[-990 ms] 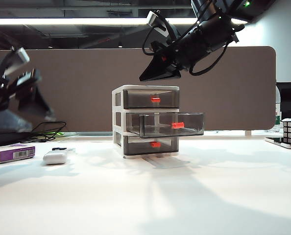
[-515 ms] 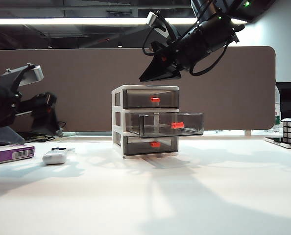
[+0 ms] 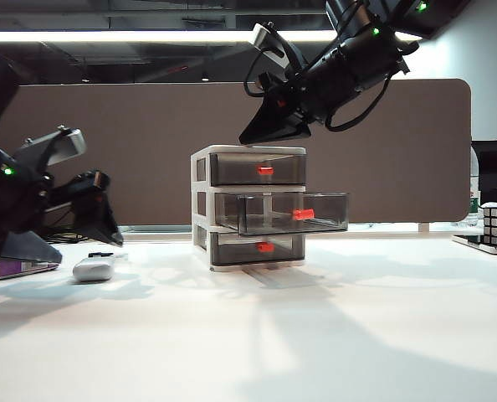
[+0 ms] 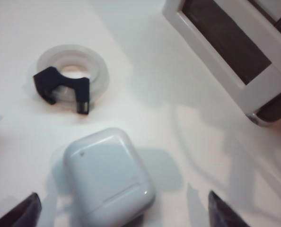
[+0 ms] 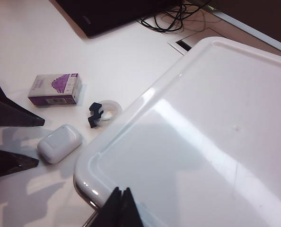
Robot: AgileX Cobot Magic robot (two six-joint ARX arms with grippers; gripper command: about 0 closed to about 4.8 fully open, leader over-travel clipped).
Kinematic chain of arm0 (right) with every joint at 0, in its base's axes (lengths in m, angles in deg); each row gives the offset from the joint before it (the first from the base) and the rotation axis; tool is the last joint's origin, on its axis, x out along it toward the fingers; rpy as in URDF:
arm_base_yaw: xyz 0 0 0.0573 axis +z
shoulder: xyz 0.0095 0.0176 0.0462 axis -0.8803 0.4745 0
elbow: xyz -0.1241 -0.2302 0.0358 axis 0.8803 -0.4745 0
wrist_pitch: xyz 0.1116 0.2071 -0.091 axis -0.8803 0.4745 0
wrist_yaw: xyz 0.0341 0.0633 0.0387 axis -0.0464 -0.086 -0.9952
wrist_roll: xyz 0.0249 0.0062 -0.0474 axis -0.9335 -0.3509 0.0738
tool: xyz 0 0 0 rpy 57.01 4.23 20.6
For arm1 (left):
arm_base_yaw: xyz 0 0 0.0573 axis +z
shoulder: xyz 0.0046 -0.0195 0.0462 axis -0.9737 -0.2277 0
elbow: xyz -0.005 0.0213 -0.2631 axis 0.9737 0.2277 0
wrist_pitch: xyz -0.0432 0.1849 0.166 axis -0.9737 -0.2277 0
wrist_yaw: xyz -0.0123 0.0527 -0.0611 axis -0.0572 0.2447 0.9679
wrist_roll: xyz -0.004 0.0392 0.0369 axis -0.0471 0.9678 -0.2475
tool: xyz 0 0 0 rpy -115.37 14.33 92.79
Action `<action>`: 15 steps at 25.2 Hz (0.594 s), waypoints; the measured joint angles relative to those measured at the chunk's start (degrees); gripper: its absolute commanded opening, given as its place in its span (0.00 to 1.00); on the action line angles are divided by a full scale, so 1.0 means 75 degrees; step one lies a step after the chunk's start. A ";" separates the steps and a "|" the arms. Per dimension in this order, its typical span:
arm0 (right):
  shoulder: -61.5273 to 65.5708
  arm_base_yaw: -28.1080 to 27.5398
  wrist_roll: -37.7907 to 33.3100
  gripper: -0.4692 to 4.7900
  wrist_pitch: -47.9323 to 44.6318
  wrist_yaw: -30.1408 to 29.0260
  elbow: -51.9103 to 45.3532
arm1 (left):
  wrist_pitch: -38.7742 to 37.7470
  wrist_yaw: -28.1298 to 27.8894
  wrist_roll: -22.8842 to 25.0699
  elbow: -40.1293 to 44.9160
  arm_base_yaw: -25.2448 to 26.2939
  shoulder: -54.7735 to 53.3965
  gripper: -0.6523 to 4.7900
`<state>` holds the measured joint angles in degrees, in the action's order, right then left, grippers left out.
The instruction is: Open the second layer of the drawer on the table, pick up the earphone case on the table and put it in, and finally close the drawer.
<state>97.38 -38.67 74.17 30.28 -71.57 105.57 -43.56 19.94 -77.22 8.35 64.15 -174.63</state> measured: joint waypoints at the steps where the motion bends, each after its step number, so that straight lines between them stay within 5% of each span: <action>1: 0.0000 0.0000 0.0000 0.08 -0.0003 0.0000 0.0000 | -0.0009 0.0020 -0.0003 -0.0079 -0.0035 -0.0111 1.00; 15: 0.0000 -0.0003 0.0000 0.08 -0.0003 0.0003 -0.0003 | -0.0067 -0.0495 0.0326 -0.0248 -0.0122 -0.0498 1.00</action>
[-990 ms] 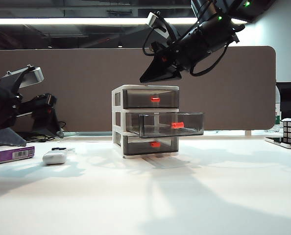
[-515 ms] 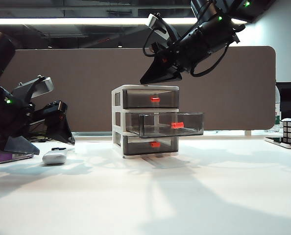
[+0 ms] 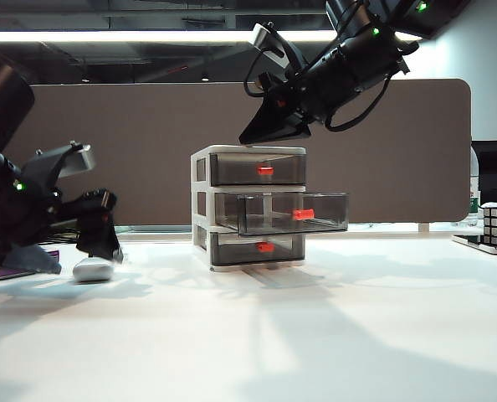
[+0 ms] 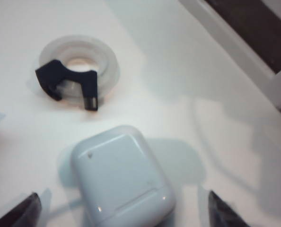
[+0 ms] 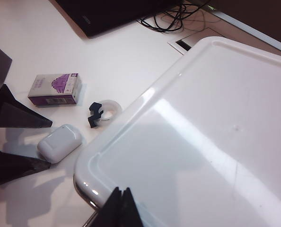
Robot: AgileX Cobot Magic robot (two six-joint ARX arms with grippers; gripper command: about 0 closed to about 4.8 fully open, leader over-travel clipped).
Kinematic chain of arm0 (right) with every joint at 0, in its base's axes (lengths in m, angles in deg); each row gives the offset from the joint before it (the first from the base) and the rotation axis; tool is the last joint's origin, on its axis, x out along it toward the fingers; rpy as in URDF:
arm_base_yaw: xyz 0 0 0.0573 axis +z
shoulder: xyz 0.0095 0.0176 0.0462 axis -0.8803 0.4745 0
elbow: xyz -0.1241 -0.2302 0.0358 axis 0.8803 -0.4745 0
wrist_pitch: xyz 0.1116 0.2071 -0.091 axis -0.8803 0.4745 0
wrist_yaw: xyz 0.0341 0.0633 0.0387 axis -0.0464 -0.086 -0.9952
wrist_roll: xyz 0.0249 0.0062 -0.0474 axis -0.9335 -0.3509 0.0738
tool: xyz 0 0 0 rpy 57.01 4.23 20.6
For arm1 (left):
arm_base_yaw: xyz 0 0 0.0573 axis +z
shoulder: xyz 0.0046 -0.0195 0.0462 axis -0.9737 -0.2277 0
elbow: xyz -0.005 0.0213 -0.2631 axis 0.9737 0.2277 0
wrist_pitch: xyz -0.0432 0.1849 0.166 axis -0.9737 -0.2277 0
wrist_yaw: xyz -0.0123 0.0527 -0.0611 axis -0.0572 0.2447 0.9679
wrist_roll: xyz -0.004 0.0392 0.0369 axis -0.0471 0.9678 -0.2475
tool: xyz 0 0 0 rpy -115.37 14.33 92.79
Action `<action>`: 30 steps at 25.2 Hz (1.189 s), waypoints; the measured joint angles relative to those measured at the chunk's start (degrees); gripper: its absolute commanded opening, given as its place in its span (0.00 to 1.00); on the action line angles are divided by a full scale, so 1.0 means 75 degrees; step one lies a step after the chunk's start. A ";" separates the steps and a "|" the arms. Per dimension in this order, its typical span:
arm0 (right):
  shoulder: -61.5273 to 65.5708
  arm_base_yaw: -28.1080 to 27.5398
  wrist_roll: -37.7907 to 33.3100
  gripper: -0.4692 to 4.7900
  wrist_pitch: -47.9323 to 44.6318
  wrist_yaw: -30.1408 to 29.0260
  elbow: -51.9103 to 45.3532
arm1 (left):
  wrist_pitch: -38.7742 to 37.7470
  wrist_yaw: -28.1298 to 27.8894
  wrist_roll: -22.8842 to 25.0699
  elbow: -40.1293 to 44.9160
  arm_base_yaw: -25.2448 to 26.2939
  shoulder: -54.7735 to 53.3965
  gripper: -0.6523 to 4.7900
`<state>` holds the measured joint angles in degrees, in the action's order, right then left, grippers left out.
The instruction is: Open the second layer of the drawer on the table, pick up the earphone case on the table and put it in, and finally close the drawer.
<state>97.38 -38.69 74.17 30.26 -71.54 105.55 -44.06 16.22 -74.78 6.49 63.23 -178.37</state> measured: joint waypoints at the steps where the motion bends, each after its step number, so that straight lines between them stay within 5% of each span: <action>1: 0.0000 0.0000 0.0000 0.08 0.0000 -0.0003 0.0000 | -0.0015 0.0000 0.0012 -0.0009 -0.0003 -0.0052 1.00; 18: 0.0000 0.0003 0.0000 0.08 0.0000 0.0006 0.0000 | 0.0289 0.0000 0.0041 -0.0370 -0.0204 -0.0647 0.90; 21: 0.0000 0.0003 0.0000 0.08 0.0000 0.0006 0.0000 | 0.0248 0.0006 0.0044 -0.0370 -0.0283 -0.0647 0.67; 26: 0.0000 0.0003 0.0000 0.08 0.0000 0.0023 0.0000 | 0.0125 0.0020 0.0047 -0.0376 -0.0286 -0.0629 0.65; 30: 0.0000 -0.0003 0.0000 0.08 0.0000 0.0044 0.0000 | 0.0102 0.0009 0.0044 -0.0376 -0.0280 -0.0635 0.45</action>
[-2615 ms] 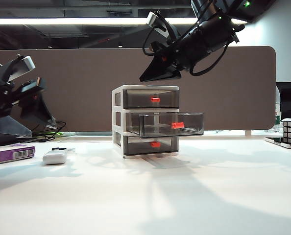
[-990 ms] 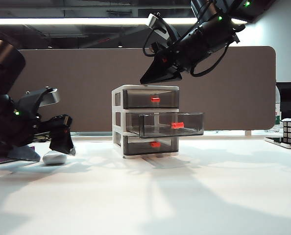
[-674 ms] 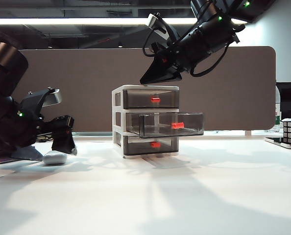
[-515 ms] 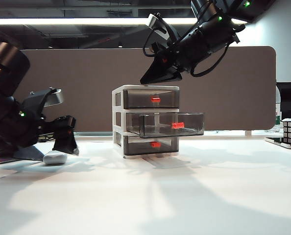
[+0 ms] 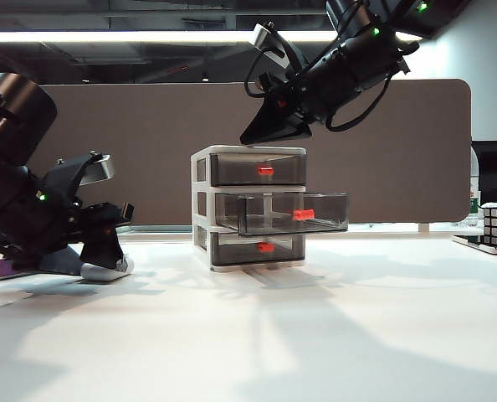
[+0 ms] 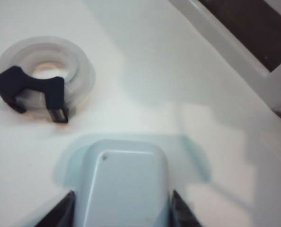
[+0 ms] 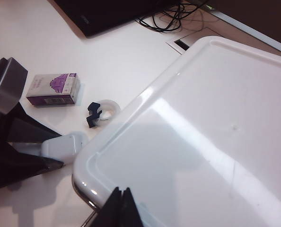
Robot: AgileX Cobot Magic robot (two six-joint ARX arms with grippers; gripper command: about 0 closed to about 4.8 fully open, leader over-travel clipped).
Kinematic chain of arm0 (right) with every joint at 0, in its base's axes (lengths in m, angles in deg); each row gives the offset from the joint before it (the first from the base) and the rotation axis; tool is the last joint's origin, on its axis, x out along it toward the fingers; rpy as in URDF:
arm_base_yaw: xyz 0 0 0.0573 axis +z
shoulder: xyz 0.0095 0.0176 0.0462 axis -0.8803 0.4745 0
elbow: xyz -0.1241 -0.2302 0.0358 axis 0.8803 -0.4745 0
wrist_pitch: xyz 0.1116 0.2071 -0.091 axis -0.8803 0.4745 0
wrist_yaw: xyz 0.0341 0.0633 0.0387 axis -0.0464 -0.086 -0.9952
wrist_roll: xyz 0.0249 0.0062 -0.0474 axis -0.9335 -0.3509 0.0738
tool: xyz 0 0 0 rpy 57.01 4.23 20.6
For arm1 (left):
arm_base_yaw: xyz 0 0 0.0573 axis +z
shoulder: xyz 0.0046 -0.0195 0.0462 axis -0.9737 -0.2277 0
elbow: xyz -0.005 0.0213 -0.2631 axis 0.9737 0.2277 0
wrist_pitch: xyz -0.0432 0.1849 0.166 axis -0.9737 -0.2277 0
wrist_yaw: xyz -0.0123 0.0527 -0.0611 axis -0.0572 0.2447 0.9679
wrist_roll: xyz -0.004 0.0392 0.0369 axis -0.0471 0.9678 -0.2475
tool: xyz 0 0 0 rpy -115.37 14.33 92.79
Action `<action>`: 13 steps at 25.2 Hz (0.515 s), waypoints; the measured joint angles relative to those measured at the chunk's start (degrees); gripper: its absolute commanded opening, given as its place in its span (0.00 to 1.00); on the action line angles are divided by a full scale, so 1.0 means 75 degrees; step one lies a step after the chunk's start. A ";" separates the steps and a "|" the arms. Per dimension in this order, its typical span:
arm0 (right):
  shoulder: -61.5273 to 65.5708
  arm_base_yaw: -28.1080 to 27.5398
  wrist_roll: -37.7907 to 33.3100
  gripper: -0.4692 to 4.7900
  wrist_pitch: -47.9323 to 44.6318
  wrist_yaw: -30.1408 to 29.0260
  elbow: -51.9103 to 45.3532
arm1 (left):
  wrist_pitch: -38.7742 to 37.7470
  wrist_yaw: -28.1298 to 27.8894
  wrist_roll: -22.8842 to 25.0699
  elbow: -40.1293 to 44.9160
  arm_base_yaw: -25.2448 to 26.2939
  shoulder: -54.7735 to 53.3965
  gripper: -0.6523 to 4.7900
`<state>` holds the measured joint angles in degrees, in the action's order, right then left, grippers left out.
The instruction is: Open the second layer of the drawer on the table, pick up the earphone case on the table and put it in, and finally close the drawer.
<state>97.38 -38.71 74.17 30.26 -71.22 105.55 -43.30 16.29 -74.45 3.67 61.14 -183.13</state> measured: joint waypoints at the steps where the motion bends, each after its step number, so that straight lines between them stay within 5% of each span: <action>1: 0.0000 0.0003 0.0000 0.08 0.0000 0.0026 0.0000 | 0.0003 0.0003 -0.0009 0.0000 0.0000 0.0006 0.45; 13: 0.0000 0.0006 0.0000 0.08 0.0000 0.0099 0.0000 | 0.0082 0.0026 -0.0009 0.0000 0.0000 0.0000 0.45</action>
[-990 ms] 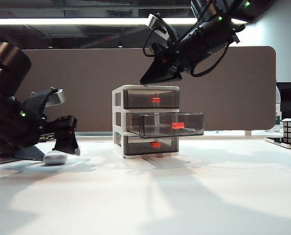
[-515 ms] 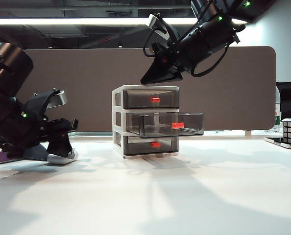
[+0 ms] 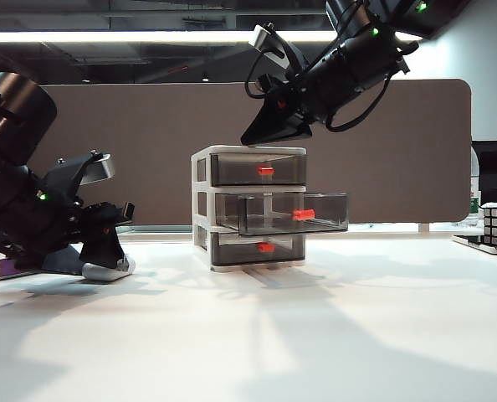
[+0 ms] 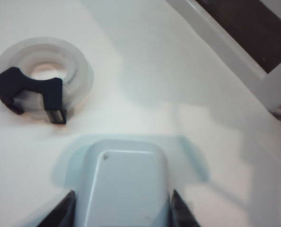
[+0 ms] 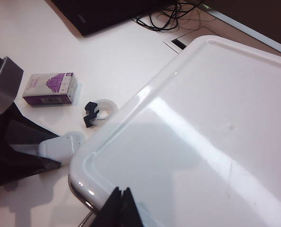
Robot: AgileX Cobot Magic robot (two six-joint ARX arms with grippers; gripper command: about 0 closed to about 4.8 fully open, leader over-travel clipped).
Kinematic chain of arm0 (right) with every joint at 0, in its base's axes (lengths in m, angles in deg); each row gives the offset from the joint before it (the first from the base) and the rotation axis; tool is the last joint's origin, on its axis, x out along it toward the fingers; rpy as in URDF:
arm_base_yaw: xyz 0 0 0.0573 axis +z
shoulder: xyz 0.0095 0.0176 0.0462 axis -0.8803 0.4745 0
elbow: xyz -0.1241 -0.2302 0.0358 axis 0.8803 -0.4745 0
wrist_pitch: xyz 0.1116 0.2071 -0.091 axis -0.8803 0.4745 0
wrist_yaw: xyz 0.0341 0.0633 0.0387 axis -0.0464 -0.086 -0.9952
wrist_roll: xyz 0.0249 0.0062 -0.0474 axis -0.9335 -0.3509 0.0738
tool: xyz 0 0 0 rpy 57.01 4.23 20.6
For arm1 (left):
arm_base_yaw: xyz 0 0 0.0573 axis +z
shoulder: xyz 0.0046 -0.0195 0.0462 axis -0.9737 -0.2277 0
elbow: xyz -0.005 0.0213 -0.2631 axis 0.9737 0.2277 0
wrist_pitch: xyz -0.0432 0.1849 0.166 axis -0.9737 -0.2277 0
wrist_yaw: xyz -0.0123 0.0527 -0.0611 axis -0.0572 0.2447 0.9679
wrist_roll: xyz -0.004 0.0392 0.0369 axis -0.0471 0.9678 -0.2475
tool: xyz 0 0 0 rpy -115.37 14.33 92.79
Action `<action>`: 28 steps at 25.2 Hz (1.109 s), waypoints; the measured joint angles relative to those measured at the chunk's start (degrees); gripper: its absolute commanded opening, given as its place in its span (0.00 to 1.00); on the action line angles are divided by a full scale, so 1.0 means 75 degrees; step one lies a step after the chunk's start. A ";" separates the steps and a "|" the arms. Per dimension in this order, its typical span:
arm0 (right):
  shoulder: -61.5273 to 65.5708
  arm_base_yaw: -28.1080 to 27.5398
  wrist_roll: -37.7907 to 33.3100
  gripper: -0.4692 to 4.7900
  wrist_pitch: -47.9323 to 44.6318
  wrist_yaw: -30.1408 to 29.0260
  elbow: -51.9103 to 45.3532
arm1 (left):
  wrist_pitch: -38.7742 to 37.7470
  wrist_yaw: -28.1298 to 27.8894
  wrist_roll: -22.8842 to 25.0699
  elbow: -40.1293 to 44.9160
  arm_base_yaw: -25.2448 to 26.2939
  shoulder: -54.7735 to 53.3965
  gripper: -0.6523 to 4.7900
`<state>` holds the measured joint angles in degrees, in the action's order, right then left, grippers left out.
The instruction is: Open the second layer of the drawer on the table, pick up the earphone case on the table and put it in, and finally close the drawer.
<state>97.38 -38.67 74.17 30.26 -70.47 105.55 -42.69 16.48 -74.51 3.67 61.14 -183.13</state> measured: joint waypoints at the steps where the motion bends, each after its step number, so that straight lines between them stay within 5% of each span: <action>1: 0.0000 0.0000 0.0000 0.08 0.0000 0.0000 0.0000 | -0.0006 0.0003 0.0000 0.0003 0.0000 0.0012 0.45; 11: 0.0000 0.0000 0.0000 0.08 -0.0061 0.0003 0.0003 | -0.0495 0.0312 0.0181 0.0052 -0.0003 0.1521 0.45; 16: 0.0000 -0.0003 -0.0093 0.08 -0.0058 0.0003 0.0003 | -0.0953 0.0318 0.0367 0.0052 -0.0003 0.1606 0.86; 19: 0.0000 -0.0003 -0.0143 0.08 -0.0058 0.0003 0.0003 | -0.1125 0.0315 0.0542 0.0052 -0.0003 0.1600 0.92; 28: 0.0000 -0.0003 -0.0163 0.08 -0.0058 0.0003 0.0003 | -0.0752 0.0204 -0.0012 0.0052 -0.0335 0.0705 0.92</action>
<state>97.38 -38.69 72.94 29.82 -70.45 105.57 -48.33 18.01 -74.60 4.07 58.62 -177.84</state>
